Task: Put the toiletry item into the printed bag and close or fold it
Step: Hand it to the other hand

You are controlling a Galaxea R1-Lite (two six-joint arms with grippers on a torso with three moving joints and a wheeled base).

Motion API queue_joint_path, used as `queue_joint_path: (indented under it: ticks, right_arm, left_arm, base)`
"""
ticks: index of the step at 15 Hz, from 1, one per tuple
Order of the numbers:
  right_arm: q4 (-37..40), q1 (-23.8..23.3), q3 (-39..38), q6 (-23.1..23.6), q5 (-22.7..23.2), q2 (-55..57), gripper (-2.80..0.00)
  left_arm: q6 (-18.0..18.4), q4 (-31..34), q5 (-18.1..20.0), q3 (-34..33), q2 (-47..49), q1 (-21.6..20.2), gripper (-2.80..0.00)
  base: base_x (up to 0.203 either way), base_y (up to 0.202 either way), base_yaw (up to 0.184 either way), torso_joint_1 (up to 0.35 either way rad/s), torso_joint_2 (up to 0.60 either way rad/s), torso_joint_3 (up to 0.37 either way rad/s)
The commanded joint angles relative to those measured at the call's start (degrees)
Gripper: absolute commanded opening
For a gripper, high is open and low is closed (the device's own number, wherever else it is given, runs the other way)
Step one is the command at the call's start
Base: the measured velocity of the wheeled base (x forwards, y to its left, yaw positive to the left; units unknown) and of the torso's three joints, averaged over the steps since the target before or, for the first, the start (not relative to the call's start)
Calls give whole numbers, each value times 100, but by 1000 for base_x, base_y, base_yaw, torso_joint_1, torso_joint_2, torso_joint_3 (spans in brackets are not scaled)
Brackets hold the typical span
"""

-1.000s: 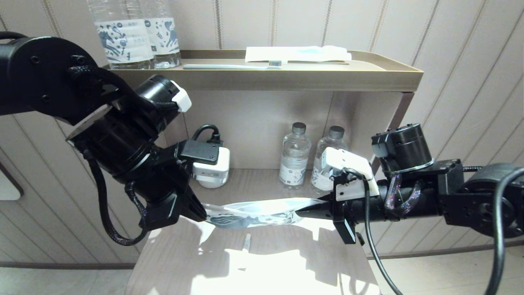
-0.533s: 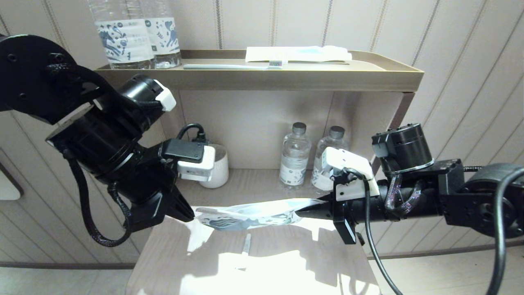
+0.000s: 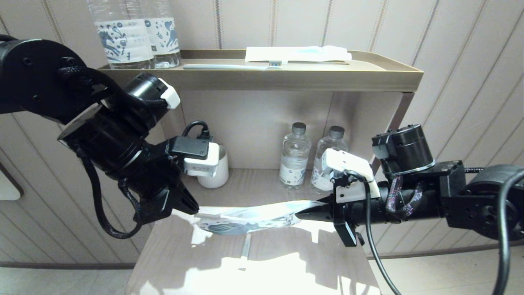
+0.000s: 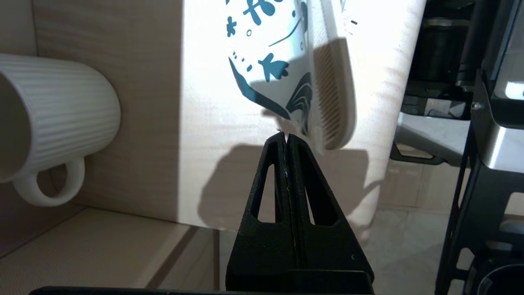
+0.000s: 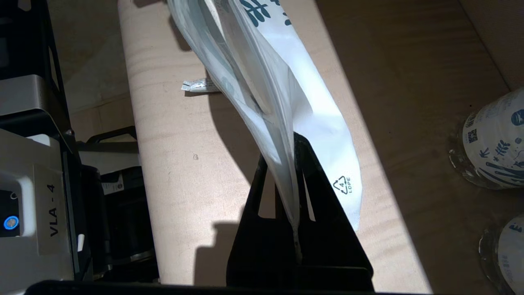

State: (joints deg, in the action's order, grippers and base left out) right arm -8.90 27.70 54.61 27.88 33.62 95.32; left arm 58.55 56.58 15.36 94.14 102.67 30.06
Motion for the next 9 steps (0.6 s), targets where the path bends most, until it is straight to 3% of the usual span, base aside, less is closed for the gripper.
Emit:
queue_joint_path:
  ticks: [1, 9]
  right_arm:
    - [-7, 8, -12, 33, 22, -4, -280]
    - [-7, -36, 41, 16, 30, 13, -280]
  left_arm:
    - [33, 20, 11, 35, 113, 8, -280]
    - [77, 89, -7, -175, -77, -9, -280]
  base:
    - [0, 0, 0, 0, 0, 0]
    - [0, 0, 0, 0, 0, 0]
